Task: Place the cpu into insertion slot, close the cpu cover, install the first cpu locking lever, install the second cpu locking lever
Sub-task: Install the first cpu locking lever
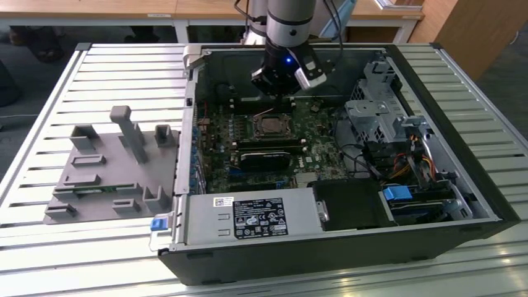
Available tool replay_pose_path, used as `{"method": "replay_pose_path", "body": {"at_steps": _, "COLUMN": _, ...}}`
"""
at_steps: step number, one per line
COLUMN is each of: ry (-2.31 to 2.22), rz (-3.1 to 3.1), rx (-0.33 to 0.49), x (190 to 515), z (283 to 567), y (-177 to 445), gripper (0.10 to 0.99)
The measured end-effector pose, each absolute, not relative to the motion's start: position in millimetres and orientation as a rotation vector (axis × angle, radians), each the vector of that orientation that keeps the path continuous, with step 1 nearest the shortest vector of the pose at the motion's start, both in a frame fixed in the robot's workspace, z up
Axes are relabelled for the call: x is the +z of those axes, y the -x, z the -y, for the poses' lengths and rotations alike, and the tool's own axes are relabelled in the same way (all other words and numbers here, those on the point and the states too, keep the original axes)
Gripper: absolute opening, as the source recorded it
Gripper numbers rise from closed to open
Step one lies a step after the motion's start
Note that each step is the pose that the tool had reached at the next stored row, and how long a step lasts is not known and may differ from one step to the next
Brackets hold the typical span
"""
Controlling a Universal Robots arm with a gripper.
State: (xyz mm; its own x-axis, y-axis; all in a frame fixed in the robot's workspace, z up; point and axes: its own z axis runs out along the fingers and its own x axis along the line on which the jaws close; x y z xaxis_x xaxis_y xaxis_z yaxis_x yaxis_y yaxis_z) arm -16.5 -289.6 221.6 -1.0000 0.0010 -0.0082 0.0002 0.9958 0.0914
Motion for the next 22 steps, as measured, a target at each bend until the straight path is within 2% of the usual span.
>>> {"method": "replay_pose_path", "body": {"at_steps": 22, "ry": -0.001, "rz": -3.13, "rx": 0.143, "x": 211, "z": 290, "y": 15, "gripper": 0.106}}
